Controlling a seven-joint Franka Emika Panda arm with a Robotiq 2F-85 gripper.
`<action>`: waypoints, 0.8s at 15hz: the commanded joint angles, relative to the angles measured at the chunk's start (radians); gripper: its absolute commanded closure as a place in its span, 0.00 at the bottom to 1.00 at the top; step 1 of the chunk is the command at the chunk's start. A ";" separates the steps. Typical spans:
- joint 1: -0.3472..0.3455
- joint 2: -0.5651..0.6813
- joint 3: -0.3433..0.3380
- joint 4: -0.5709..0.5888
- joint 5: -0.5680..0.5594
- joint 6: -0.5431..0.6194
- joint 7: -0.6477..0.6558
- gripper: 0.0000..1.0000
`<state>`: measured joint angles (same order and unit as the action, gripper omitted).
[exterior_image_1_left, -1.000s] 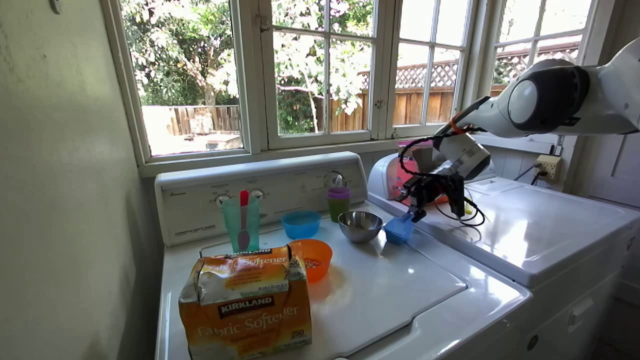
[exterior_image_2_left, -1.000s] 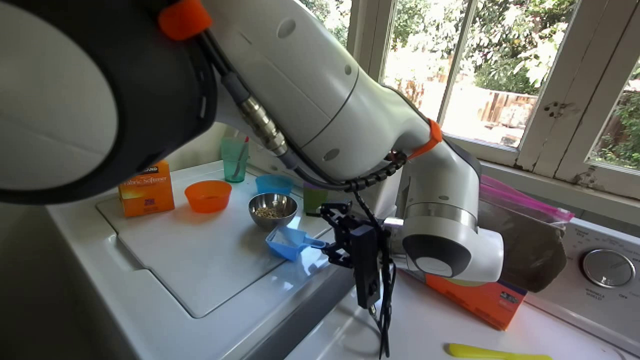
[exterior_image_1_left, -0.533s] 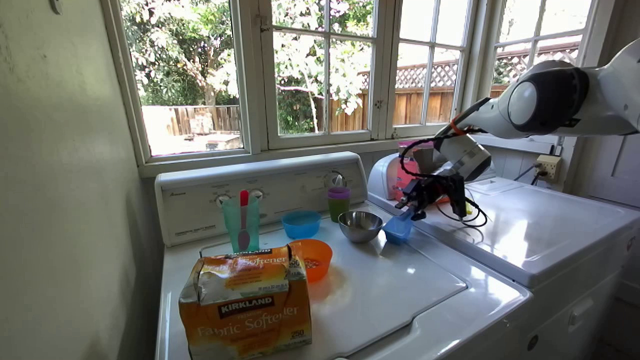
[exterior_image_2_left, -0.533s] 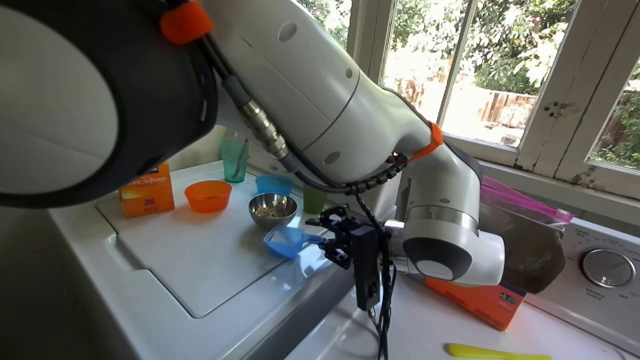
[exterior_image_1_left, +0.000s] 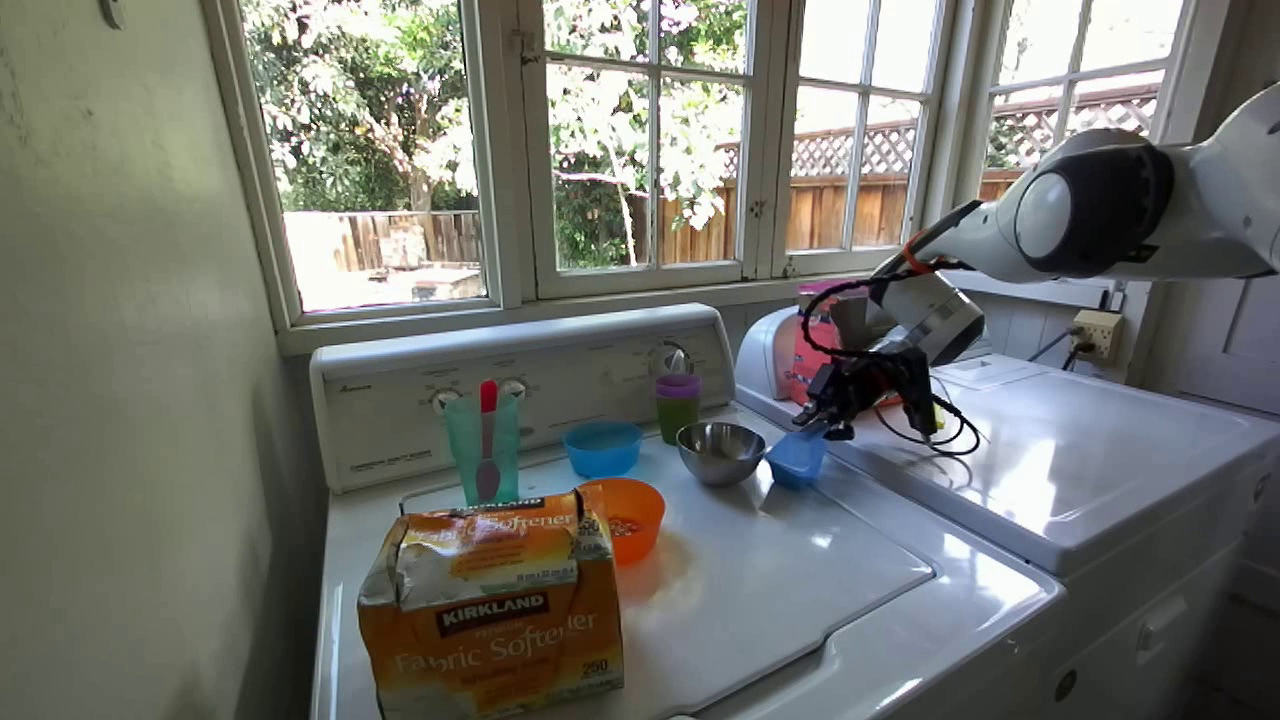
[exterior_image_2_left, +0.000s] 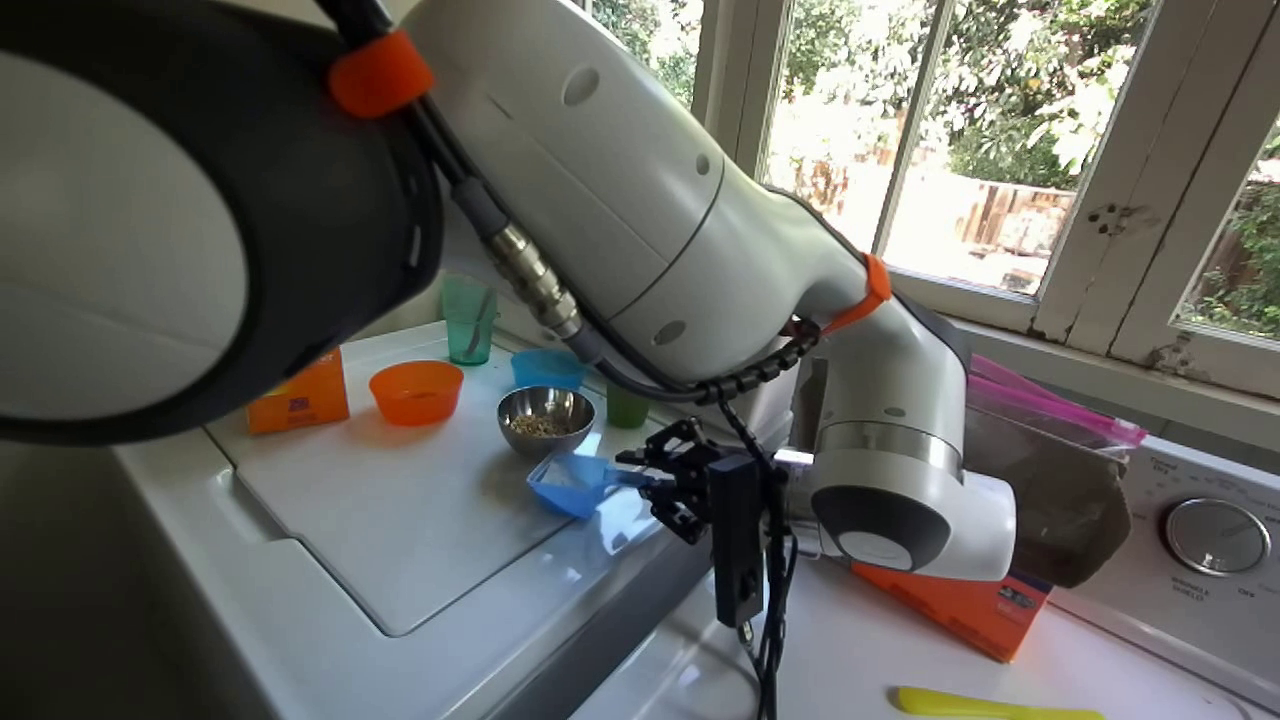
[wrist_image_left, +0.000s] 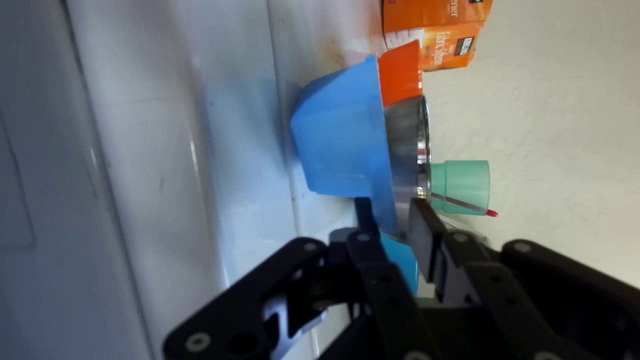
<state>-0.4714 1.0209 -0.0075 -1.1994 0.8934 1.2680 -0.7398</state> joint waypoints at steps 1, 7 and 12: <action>-0.012 0.053 0.001 0.062 0.010 -0.030 0.035 1.00; -0.014 0.068 0.004 0.083 0.010 -0.032 0.063 1.00; -0.013 0.077 0.004 0.098 -0.004 -0.047 0.072 0.51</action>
<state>-0.4734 1.0480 -0.0067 -1.1633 0.8934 1.2621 -0.6856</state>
